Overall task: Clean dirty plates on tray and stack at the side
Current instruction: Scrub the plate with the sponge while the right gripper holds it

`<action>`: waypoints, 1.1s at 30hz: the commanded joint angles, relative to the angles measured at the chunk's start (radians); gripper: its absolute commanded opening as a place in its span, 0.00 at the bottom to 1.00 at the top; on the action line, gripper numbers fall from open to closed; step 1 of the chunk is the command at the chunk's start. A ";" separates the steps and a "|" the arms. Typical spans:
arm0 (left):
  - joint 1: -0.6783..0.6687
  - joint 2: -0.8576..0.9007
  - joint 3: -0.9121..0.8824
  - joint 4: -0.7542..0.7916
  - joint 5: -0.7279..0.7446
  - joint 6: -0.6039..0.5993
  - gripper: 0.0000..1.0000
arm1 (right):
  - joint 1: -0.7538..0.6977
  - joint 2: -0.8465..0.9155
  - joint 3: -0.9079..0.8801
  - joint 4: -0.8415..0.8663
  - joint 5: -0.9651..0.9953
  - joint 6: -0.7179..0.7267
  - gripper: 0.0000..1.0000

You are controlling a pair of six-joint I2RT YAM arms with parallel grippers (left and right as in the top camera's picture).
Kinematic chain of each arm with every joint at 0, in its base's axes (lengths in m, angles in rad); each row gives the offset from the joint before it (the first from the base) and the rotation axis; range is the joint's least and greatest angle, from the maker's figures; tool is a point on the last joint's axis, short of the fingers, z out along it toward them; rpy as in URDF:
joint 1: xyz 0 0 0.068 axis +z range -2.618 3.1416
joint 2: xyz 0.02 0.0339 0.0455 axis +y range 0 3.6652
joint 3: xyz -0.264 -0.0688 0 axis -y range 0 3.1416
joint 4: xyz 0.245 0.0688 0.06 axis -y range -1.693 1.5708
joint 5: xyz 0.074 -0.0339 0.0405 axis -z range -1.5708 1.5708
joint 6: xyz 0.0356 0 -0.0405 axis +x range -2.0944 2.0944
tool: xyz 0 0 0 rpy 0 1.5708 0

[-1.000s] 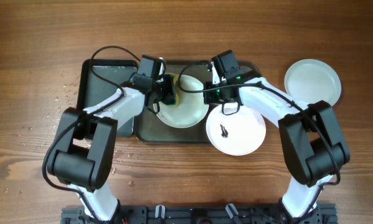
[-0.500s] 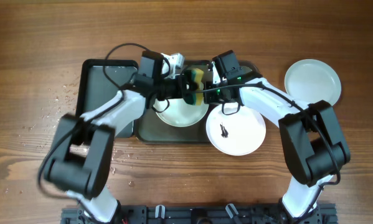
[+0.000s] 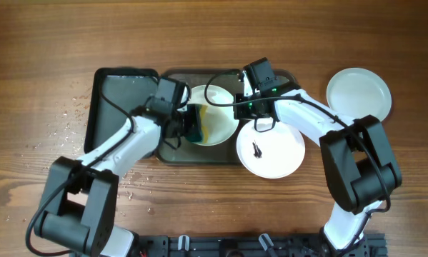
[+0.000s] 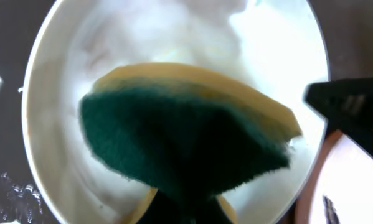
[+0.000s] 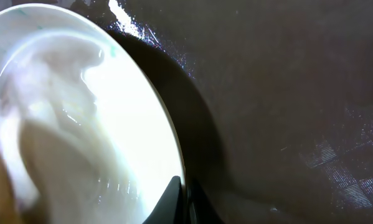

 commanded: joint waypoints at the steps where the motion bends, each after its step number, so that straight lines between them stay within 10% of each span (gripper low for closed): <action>1: -0.009 0.001 -0.077 0.121 -0.085 -0.013 0.04 | 0.006 -0.018 -0.010 0.001 -0.012 0.008 0.05; 9: -0.008 0.001 -0.090 0.206 -0.349 -0.002 0.04 | 0.006 -0.018 -0.010 0.001 -0.012 -0.010 0.04; 33: 0.025 0.130 -0.090 0.585 -0.415 0.045 0.04 | 0.006 -0.018 -0.010 0.016 -0.012 -0.047 0.04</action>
